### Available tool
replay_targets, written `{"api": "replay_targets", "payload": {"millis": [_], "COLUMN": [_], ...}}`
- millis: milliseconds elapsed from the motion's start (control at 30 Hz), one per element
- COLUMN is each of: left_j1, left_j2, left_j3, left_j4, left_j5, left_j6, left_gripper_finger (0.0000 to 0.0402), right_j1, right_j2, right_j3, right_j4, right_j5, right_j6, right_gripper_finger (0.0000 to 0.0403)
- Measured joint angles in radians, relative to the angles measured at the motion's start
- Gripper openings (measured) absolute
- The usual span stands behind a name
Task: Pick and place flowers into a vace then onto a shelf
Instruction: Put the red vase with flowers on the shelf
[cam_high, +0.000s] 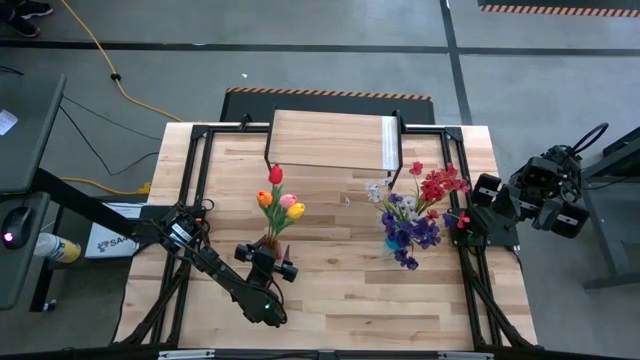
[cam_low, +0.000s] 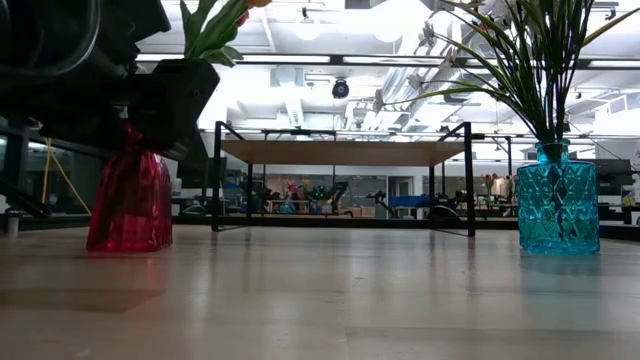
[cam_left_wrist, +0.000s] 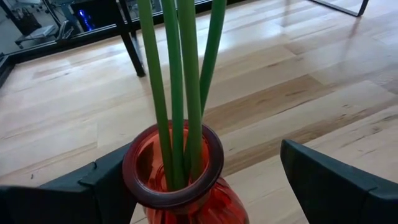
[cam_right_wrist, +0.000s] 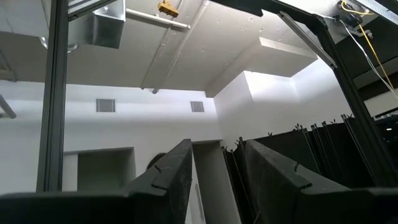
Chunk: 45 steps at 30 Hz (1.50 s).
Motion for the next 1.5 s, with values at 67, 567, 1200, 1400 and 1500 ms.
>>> {"api": "replay_targets", "payload": {"millis": [67, 567, 1200, 1400, 1500], "left_j1": [0.000, 0.005, 0.098, 0.090, 0.091], "left_j2": [0.000, 0.000, 0.000, 0.000, 0.000], "left_j3": [0.000, 0.001, 0.001, 0.001, 0.001], "left_j4": [0.002, 0.019, -0.007, -0.005, -0.008], "left_j5": [0.000, 0.103, 0.123, 0.148, 0.145], "left_j6": [0.000, -0.008, 0.002, 0.021, 0.020], "left_gripper_finger": [0.0392, 0.0392, 0.0322, 0.0265, 0.0244], "right_j1": [0.000, 0.000, 0.000, 0.000, 0.000], "right_j2": [0.000, 0.000, 0.000, 0.000, 0.000], "right_j3": [0.000, 0.000, 0.000, 0.000, 0.000], "right_j4": [0.000, 0.000, 0.000, 0.000, 0.000], "right_j5": [0.000, 0.004, 0.004, 0.004, 0.001], "right_j6": [0.000, 0.000, -0.001, -0.001, -0.001], "right_gripper_finger": [0.0142, 0.0142, 0.0142, 0.0142, 0.0142]}}
